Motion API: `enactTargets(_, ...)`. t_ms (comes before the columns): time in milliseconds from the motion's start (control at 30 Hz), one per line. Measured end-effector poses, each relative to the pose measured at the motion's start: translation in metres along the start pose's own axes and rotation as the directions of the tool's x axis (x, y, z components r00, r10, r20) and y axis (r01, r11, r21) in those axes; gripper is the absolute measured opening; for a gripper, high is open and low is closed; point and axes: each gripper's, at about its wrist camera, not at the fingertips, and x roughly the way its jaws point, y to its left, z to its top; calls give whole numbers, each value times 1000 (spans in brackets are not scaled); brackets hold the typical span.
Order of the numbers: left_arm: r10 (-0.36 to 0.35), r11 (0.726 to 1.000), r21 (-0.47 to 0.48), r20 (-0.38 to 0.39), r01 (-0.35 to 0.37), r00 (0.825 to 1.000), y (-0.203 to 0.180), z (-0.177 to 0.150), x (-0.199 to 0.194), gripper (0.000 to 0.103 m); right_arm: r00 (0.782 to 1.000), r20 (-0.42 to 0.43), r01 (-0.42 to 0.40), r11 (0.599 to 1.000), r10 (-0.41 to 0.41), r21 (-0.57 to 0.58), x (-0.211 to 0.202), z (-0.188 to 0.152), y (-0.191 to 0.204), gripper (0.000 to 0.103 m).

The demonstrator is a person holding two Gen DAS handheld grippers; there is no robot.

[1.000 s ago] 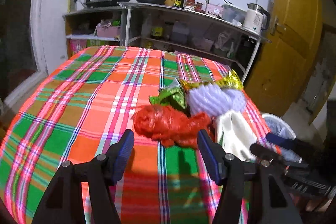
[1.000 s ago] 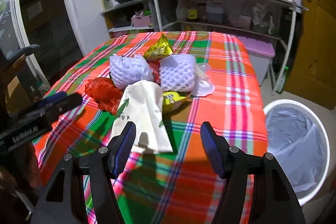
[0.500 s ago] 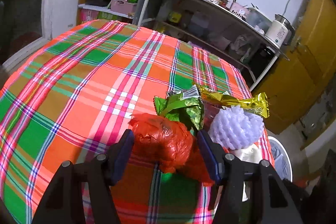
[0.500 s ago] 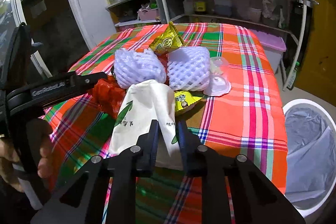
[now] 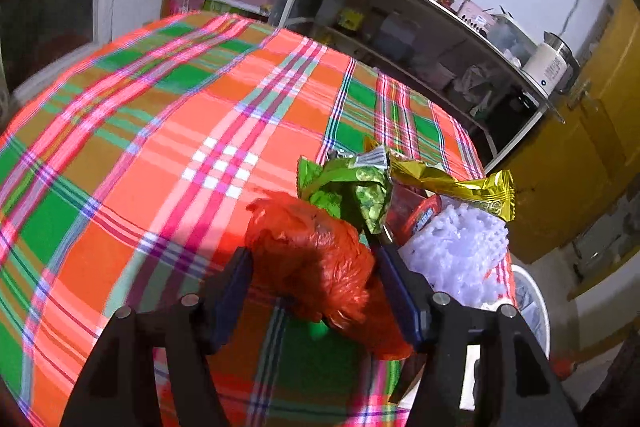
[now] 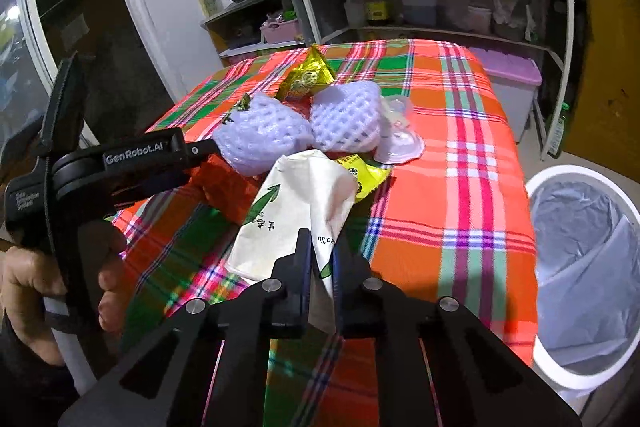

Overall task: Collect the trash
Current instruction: 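Carry both bags to the trash bin and open both tools to drop them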

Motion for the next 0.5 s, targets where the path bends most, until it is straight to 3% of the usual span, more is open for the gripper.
enactTargets(133,-28,999,-32,-25,27,999,2,4,8,66,1000,4,7,1000,-7,12,-6,-4,-4,9)
enactTargets(267,-35,999,14,-7,35,999,-5,3,3,57,1000,9,12,1000,-12,19,-11,-6,-6,9)
enactTargets(500,-41,996,83,32,38,999,-10,-7,-20,55,1000,28,12,1000,-13,25,-22,-8,-6,9)
